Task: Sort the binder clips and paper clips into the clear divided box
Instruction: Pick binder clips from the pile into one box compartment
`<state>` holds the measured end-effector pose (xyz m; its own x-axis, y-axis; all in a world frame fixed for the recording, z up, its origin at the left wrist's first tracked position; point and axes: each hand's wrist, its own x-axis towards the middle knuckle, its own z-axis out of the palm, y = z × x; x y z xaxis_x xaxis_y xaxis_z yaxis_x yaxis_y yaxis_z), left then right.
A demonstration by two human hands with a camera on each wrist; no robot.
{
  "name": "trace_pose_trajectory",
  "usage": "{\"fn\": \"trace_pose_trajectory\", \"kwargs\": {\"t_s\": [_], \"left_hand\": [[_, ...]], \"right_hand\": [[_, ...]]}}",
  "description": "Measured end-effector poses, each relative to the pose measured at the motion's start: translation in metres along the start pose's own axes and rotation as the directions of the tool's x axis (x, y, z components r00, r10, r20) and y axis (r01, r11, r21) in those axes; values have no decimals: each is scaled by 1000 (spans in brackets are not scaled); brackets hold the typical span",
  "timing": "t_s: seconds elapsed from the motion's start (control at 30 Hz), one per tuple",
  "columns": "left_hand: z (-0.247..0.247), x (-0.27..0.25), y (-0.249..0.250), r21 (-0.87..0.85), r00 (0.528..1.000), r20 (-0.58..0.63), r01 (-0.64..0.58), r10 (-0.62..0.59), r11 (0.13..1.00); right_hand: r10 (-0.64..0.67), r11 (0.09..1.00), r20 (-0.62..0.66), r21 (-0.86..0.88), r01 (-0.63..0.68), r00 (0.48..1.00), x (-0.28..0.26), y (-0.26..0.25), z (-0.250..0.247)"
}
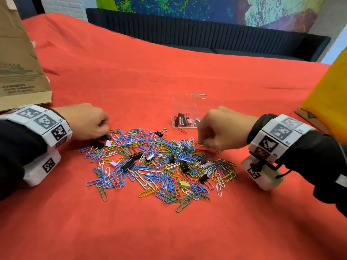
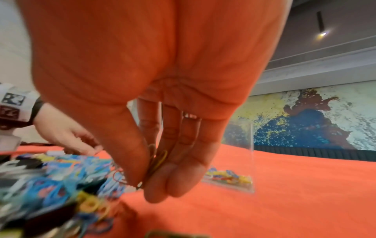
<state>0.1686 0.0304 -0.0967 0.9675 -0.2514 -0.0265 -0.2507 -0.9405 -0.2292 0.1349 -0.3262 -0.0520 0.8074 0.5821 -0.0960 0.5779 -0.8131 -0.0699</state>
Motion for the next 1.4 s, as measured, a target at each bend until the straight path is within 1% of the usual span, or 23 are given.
{"fn": "trace_pose_trajectory", "kwargs": {"t_s": [0.1, 0.17, 0.3, 0.37, 0.43, 0.5, 0.53, 0.6, 0.63, 0.67, 0.7, 0.77, 0.8, 0.87, 0.93, 1.0, 1.17, 1.27, 1.4], "left_hand": [[0, 0, 0, 0, 1000, 2, -1, 1, 1000], [0, 0, -1, -8, 1000, 10, 4, -4, 1000], [0, 0, -1, 3, 1000, 10, 1, -1, 1000], [1, 0, -1, 4, 1000, 12, 2, -2, 1000], [0, -1, 0, 5, 1000, 17, 7, -7, 1000], [-2, -1, 1, 2, 1000, 21, 9, -9, 1000], [-3, -1, 1, 6, 1000, 21, 9, -10, 1000], [-3, -1, 3, 16, 1000, 23, 11, -11, 1000], [-3, -1, 3, 21, 1000, 23, 10, -11, 1000], [-3, -1, 3, 24, 1000, 22, 7, -8, 1000], [-3, -1, 4, 27, 1000, 24, 6, -7, 1000], [-3, -2, 4, 28, 1000, 28, 10, -10, 1000], [-4, -2, 4, 23, 999, 30, 10, -11, 1000], [-5, -3, 5, 15, 999, 30, 13, -14, 1000], [-5, -3, 6, 15, 999, 30, 16, -16, 1000], [-5, -3, 6, 13, 999, 32, 17, -17, 1000], [-4, -2, 4, 11, 999, 30, 11, -12, 1000], [-3, -2, 4, 25, 1000, 24, 13, -13, 1000], [-3, -2, 5, 18, 1000, 25, 18, -18, 1000]], "right_hand": [[20, 1000, -44, 5, -20, 999, -1, 9, -20], [55, 998, -140, 8, -55, 989, 2, 18, -36], [152, 986, -347, -6, -164, 925, 15, 35, -59], [181, 978, -383, -29, -208, 906, 25, 39, -60], [206, 971, -363, -39, -235, 909, 31, 42, -56], [224, 969, -377, -11, -246, 899, 33, 43, -53], [224, 971, -414, 13, -240, 882, 33, 42, -52], [182, 981, -501, 34, -191, 846, 32, 34, -50], [139, 989, -518, 25, -148, 844, 32, 26, -48], [91, 995, -506, 11, -100, 858, 30, 17, -44], [43, 999, -464, -1, -50, 885, 28, 7, -40], [-30, 1000, -314, -18, 26, 949, 26, -12, -29], [-54, 998, -236, -29, 49, 970, 25, -19, -24], [-87, 994, -118, -76, 78, 989, 28, -25, -14], [-86, 990, -44, -117, 80, 995, 29, -24, -6], [-70, 991, 4, -111, 70, 998, 26, -21, -1], [-62, 998, 55, -14, 62, 997, 11, -9, -6], [-42, 999, 48, 8, 42, 998, 8, -8, -11], [-106, 994, 116, -7, 107, 988, 11, -11, 2]]}}
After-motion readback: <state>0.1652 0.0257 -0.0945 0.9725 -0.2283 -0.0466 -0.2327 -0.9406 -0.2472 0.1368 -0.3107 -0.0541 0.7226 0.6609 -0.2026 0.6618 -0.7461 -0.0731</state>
